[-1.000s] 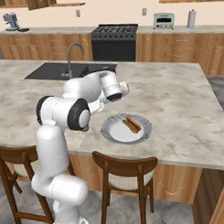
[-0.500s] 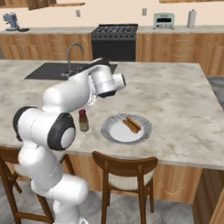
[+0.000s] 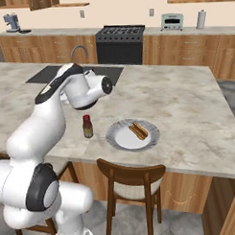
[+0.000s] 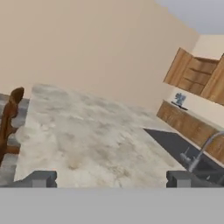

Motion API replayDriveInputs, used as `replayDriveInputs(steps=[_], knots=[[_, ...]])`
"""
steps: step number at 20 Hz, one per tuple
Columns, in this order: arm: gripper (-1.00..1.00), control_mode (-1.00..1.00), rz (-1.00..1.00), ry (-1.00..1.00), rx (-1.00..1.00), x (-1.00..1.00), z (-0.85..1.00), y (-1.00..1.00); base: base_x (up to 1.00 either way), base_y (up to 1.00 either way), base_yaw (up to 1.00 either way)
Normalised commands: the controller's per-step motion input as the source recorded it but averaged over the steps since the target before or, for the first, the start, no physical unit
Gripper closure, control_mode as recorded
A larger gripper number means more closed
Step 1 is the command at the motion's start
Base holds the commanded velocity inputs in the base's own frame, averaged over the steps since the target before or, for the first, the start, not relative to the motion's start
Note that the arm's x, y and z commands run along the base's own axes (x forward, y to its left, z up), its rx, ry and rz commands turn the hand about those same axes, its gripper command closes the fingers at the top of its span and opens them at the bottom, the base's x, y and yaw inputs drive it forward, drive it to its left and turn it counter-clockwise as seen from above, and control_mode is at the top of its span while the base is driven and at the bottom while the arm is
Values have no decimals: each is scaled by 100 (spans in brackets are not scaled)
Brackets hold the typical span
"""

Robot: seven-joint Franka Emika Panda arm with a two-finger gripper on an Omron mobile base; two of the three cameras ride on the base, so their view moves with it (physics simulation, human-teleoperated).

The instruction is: Move the hot dog bun to the plate on the dining table and place the condiment next to that plate. Then navigate to the fridge and take the sausage and place it on the plate as well.

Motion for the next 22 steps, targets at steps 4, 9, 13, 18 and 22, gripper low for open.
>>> replayDriveInputs(steps=[4,9,13,18,22], knots=[[-100,-100,-69,12,7,-36,57,10,0,0,0],[-100,-100,-61,25,8,-24,71,0,0,0,0],[-100,-100,-43,26,12,-51,59,-7,0,0,0],[-100,-100,-32,12,19,-83,45,-22,0,0,0],[-100,-100,-18,0,21,-97,16,-38,0,0,0]])
